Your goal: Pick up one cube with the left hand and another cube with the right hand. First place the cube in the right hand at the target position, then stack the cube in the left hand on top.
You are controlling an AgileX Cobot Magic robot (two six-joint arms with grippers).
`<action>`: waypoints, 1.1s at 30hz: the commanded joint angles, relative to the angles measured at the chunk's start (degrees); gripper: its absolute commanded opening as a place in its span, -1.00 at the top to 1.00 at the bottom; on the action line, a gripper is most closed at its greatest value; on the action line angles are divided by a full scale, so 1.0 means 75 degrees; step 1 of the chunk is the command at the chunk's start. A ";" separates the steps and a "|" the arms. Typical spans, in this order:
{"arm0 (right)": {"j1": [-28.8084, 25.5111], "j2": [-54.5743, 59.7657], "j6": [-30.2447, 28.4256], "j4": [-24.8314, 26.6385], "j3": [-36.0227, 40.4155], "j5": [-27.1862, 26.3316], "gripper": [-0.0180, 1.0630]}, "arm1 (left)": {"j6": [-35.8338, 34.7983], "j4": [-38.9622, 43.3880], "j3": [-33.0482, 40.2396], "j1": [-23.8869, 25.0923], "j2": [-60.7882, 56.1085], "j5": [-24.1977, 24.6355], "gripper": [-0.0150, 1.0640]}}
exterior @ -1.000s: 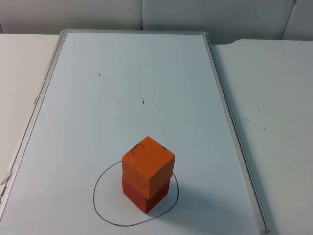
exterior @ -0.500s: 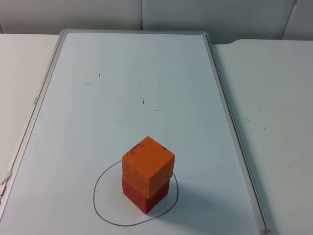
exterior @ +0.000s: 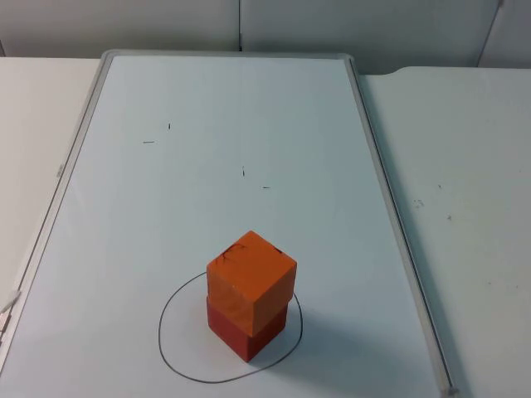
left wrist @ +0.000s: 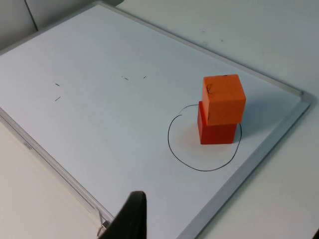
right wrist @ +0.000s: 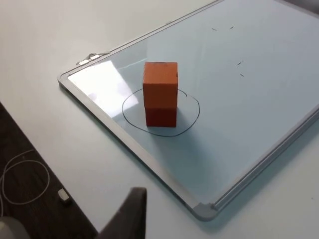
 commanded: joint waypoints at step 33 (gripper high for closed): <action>-0.2289 -0.0024 0.0048 -0.0040 0.0078 -0.0102 -0.97 | -0.0031 -0.0022 0.0060 0.0018 -0.0021 -0.0080 -0.98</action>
